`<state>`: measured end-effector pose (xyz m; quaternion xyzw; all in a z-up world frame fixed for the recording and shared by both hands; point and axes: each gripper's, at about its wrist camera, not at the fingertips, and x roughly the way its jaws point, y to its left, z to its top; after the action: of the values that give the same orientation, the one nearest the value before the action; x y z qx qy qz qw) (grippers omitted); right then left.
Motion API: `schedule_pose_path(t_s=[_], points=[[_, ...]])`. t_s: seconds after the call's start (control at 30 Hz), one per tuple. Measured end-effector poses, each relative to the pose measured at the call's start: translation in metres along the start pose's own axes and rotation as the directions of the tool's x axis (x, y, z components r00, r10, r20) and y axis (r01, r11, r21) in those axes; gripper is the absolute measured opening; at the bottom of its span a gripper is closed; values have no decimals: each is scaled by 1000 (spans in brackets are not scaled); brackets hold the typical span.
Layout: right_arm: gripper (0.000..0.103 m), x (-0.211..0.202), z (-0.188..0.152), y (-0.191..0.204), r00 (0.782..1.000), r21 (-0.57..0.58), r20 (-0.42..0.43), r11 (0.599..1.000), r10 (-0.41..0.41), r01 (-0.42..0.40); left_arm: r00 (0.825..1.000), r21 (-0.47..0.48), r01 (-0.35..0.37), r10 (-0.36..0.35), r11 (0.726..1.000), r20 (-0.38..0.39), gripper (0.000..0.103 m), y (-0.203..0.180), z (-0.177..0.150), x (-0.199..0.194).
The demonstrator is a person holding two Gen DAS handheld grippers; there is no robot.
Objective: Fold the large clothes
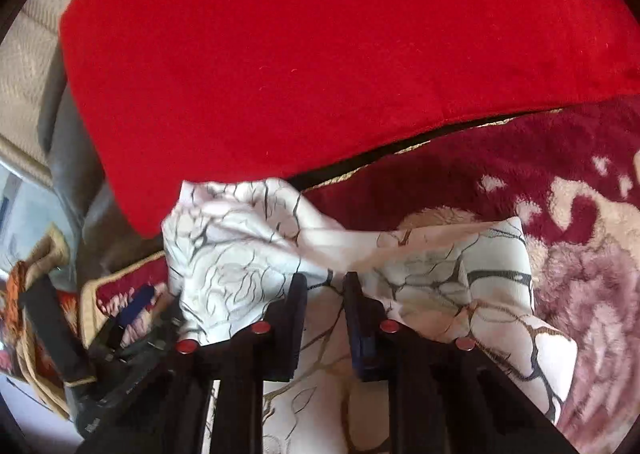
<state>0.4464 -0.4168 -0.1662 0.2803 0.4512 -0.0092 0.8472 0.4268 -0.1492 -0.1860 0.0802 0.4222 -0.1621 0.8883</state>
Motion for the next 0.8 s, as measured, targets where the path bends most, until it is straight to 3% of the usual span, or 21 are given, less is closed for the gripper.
schedule_pose_path(t_s=[0.07, 0.13, 0.2, 0.37, 0.43, 0.47, 0.5, 0.53, 0.63, 0.73, 0.77, 0.8], points=[[21, 0, -1, 5, 1000, -21, 8, 1000, -20, 20, 1000, -1, -11, 11, 1000, 20, 95, 2, -1, -7], [21, -9, -3, 8, 1000, -28, 24, 999, -15, 15, 995, 42, -82, 80, 996, 60, 95, 0, -6, -29], [25, -31, -9, 9, 998, -22, 65, 1000, 15, -13, 991, 75, -110, 104, 991, 85, 95, -1, -11, -54], [27, -121, -49, 7, 978, -101, 166, 989, 125, -110, 994, 22, 4, -7, 1000, 112, 95, 18, -41, -123], [43, -147, -71, 1, 971, -114, 186, 985, 148, -129, 994, -4, 35, -34, 999, 105, 95, 24, -54, -140], [80, -156, -82, -4, 968, -100, 199, 986, 154, -136, 994, -18, 54, -52, 998, 99, 95, 23, -61, -148], [97, -168, -97, -13, 959, -77, 231, 986, 163, -149, 992, -38, 99, -95, 994, 89, 95, 26, -73, -154], [97, -176, -111, -23, 950, -63, 258, 984, 176, -165, 988, -53, 139, -135, 989, 78, 95, 28, -85, -159], [97, -173, -139, -48, 957, 25, 226, 981, 180, -191, 961, -119, 277, -276, 953, 31, 95, 34, -115, -161], [97, -157, -159, -82, 956, 188, 188, 947, 225, -260, 933, -183, 350, -358, 919, -15, 95, 36, -133, -146], [97, -151, -159, -88, 956, 212, 173, 939, 236, -271, 920, -201, 377, -391, 904, -37, 95, 36, -131, -137], [97, -146, -159, -93, 954, 238, 156, 928, 255, -287, 891, -222, 427, -449, 877, -61, 95, 33, -135, -128]])
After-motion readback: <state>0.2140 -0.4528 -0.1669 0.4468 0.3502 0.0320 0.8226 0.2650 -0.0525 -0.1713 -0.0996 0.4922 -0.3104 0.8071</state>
